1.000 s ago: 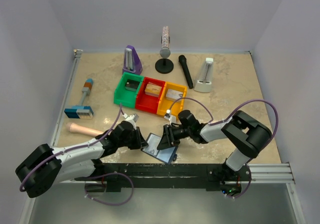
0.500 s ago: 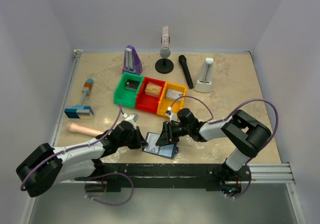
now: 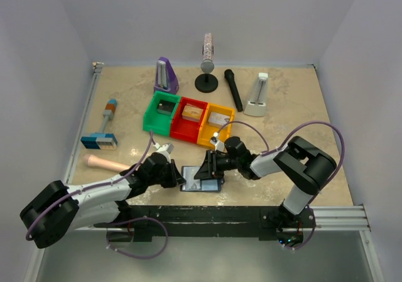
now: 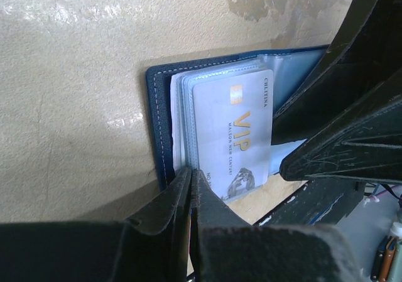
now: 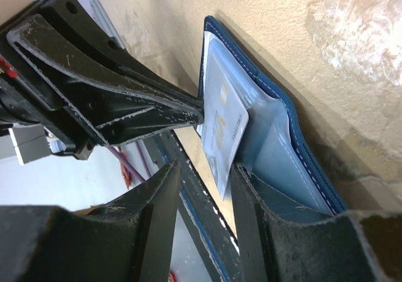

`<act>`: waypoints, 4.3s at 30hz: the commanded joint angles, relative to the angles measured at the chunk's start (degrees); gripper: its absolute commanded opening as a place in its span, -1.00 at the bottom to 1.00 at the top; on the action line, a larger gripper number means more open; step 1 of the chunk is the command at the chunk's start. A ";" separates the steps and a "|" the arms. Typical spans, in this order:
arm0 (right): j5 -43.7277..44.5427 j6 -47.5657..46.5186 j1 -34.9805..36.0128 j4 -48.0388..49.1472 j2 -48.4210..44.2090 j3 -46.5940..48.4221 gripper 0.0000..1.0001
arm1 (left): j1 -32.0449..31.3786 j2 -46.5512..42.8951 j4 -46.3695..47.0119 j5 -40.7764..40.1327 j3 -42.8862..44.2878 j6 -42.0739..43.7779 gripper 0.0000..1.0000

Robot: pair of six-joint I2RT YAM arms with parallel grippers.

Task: Take the credit cards out of the card holder
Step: Remove the credit card from the card holder.

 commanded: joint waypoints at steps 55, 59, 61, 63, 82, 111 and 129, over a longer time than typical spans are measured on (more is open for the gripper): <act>-1.98 -2.45 0.16 -2.20 -3.02 2.29 -0.28 | 0.01 3.36 -0.43 -0.97 -0.84 0.69 -0.89; -1.72 -2.45 0.16 -2.46 -3.72 1.85 -0.29 | 0.01 3.98 -0.16 -1.06 -1.28 0.34 -1.00; -1.63 -2.54 0.07 -2.64 -4.16 1.68 -0.29 | 0.01 4.07 -0.08 -1.23 -1.46 0.34 -1.00; -1.54 -2.63 -0.01 -2.81 -4.42 1.50 -0.29 | 0.01 4.07 0.10 -1.41 -1.89 0.16 -1.00; -0.93 -4.03 -0.98 -5.27 -7.24 -0.17 -0.32 | 0.01 4.51 0.89 -2.02 -2.95 -0.63 -1.00; -0.93 -4.83 -3.35 -6.24 -9.35 -2.10 -0.49 | 0.01 5.12 1.33 -2.20 -3.30 -0.81 -1.00; -0.93 -6.32 -4.41 -9.22 -10.84 -2.46 -1.00 | 0.01 2.31 -0.51 -3.16 -3.74 -1.16 -1.00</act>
